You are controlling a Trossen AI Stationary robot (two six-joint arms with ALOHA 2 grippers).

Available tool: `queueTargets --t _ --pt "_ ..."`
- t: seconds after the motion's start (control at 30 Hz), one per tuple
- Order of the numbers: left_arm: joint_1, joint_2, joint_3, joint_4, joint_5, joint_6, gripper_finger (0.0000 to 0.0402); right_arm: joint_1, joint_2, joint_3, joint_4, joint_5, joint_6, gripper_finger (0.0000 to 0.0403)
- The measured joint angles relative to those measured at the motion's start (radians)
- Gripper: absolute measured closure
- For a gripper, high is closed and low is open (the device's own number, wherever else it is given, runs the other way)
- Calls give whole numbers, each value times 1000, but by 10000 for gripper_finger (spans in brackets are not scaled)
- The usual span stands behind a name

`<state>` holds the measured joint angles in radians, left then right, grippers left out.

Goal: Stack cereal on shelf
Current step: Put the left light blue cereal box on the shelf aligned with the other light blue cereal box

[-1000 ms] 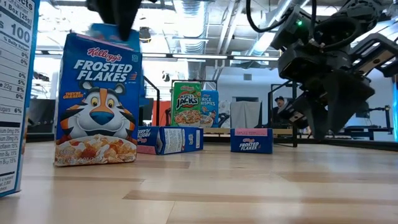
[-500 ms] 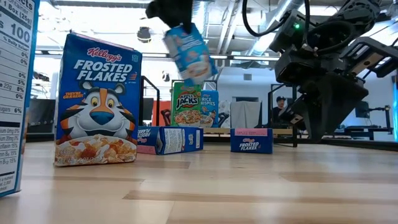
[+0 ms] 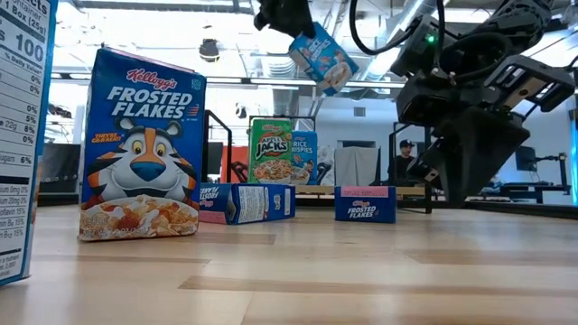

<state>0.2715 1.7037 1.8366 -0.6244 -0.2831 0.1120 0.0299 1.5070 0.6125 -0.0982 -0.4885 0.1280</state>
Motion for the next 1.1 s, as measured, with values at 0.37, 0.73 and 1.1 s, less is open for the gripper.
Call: queueTargets --t 0.37,0.73,1.1 --pt "142 18 0 -21 149 65 256 -10 0 0 9 22 22 267" --pt "140 162 -1 -54 89 164 256 -20 0 1 1 23 33 267" --pt "135 227 0 -136 77 195 256 -33 0 1 0 23 29 267"
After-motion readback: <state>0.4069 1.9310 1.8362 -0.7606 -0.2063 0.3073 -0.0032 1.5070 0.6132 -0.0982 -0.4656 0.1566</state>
